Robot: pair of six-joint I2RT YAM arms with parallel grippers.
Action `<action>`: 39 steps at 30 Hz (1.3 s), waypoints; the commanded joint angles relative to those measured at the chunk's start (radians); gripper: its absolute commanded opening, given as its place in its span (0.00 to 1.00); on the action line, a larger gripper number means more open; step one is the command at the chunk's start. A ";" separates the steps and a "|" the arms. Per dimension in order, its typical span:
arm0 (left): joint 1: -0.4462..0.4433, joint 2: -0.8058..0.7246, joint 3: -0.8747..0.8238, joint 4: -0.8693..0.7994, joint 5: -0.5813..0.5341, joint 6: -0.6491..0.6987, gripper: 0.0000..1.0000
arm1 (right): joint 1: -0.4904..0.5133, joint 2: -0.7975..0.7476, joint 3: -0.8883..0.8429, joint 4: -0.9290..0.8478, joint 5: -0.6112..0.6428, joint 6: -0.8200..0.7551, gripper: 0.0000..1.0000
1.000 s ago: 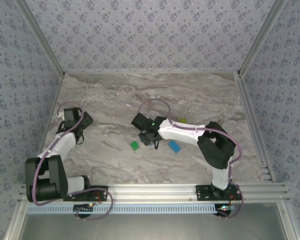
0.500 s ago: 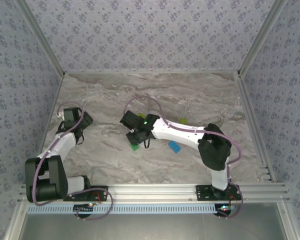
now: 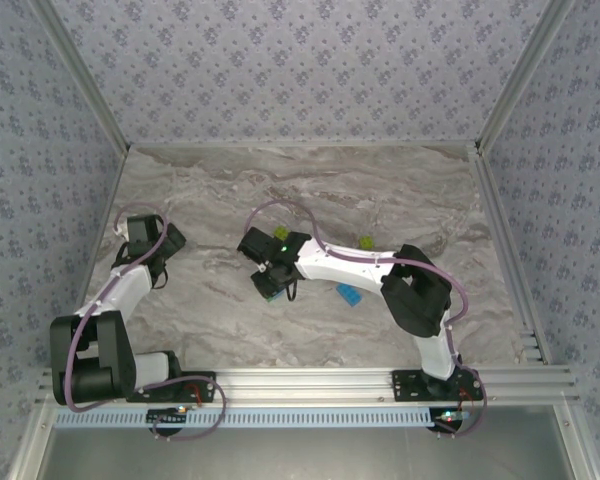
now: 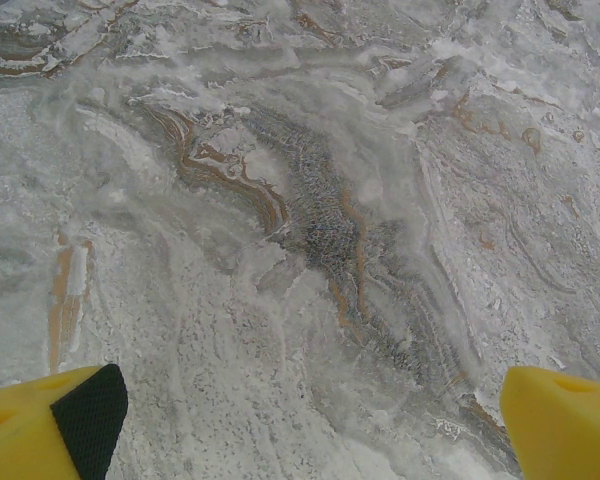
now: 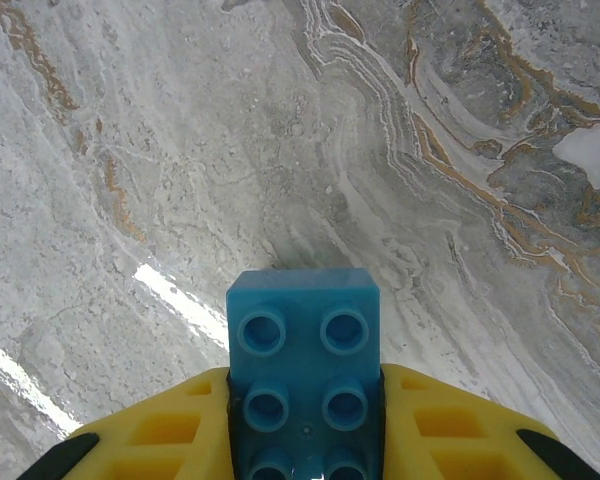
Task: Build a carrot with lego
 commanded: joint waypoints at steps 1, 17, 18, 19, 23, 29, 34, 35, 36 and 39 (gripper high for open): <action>0.004 -0.021 0.028 0.008 -0.002 -0.008 0.97 | 0.008 0.025 0.022 -0.014 -0.017 -0.013 0.30; 0.004 -0.021 0.028 0.006 -0.002 -0.008 0.98 | 0.007 0.051 0.021 0.004 -0.012 0.007 0.30; 0.005 -0.021 0.028 0.006 -0.003 -0.008 0.98 | 0.008 0.053 0.021 0.004 -0.011 0.009 0.30; 0.004 -0.021 0.028 0.006 -0.002 -0.008 0.97 | 0.008 0.055 0.021 0.003 -0.010 0.010 0.30; 0.004 -0.021 0.028 0.006 -0.002 -0.008 0.97 | 0.009 0.063 0.020 0.001 -0.009 0.012 0.30; 0.004 -0.021 0.030 0.006 -0.002 -0.008 0.97 | 0.011 0.077 0.021 -0.012 -0.006 0.014 0.30; 0.003 -0.021 0.029 0.005 -0.002 -0.008 0.97 | 0.018 0.087 0.018 -0.030 0.002 -0.002 0.30; 0.003 -0.021 0.029 0.006 -0.002 -0.008 0.97 | 0.019 0.090 0.016 -0.034 0.005 -0.005 0.30; 0.004 -0.022 0.029 0.004 -0.001 -0.007 0.97 | 0.021 0.092 0.014 -0.040 0.006 -0.007 0.29; 0.004 -0.022 0.029 0.005 -0.001 -0.008 0.98 | 0.030 0.102 0.012 -0.050 0.017 -0.010 0.29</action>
